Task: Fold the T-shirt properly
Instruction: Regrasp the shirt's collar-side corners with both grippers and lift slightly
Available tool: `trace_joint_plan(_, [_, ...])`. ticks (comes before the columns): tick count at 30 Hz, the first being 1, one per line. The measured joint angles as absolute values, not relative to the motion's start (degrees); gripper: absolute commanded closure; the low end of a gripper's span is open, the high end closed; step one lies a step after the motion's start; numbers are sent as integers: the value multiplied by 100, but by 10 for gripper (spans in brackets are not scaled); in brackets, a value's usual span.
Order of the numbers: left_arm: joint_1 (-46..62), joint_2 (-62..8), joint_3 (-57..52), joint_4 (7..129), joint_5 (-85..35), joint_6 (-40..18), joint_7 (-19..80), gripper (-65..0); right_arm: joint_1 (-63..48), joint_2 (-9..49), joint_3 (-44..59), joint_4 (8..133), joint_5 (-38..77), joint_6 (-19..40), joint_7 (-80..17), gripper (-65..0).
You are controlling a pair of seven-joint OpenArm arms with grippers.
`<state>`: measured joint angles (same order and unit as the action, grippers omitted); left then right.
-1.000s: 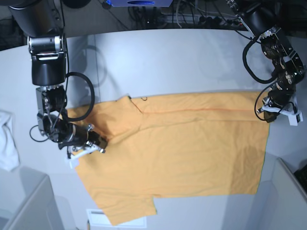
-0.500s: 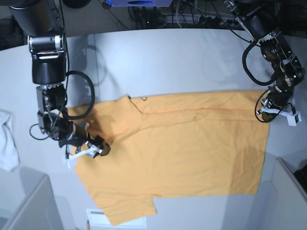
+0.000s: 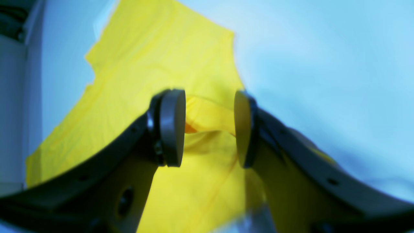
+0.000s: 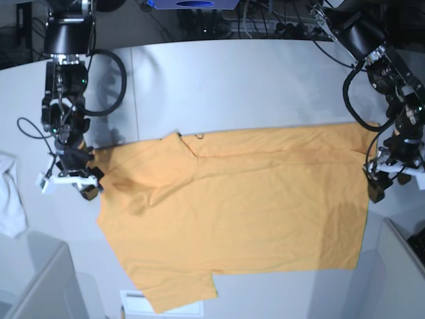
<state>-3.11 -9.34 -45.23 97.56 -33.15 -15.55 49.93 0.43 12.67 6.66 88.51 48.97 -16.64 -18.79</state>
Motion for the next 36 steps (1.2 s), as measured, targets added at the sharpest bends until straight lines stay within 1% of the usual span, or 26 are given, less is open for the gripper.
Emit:
trace_joint_plan(2, [54, -720, -4882, 10062, -3262, -1527, 4945, -579, -270, 1260, 790, 9107, 4906, -1704, -1885, -224])
trace_joint_plan(6, [663, -309, -5485, 10101, -3173, -1559, 5120, -579, -751, 1111, 1081, 9572, 4928, -1717, -1859, -224])
trace_joint_plan(7, [770, -307, -5572, 10103, -3164, -1651, 5085, -579, -882, 1035, 1192, 9655, 4930, -1717, -1848, -227])
trace_joint_plan(10, [919, -338, -5699, 9944, -3197, -2281, 4987, -579, -1240, 711, 1544, 9749, 4971, -1723, -1820, -228])
trace_joint_plan(12, [871, -320, -5714, 9566, -3221, -2405, 5009, -579, -1393, 502, 1667, 9723, 5349, -1763, -1848, -230])
trace_joint_plan(14, [840, -296, -5690, 9279, -3190, -2403, 5050, -579, -1461, 399, 1695, 9660, 5572, -1761, -1861, -230])
trace_joint_plan(17, [663, -340, -5741, 8914, -3164, -2390, 5009, -579, -1389, 395, 1706, 9271, 5704, -1717, -1815, -239])
trace_joint_plan(20, [469, -318, -5730, 8464, -3175, -2401, 4995, -579, -1157, 419, 1717, 8691, 5688, -1704, -1712, -311])
trace_joint_plan(22, [386, -316, -5723, 8287, -3262, -2408, 4950, -579, -888, 421, 1732, 8458, 5684, -1693, -1743, -338])
trace_joint_plan(31, [10, -399, -5719, 7638, -3378, -2510, 4713, -579, -226, 475, 1726, 7662, 5704, -1559, -1632, -341])
trace_joint_plan(36, [-110, -401, -5717, 7454, -3439, -2515, 4624, -578, -145, 484, 1723, 7522, 5706, -1455, -1599, -341])
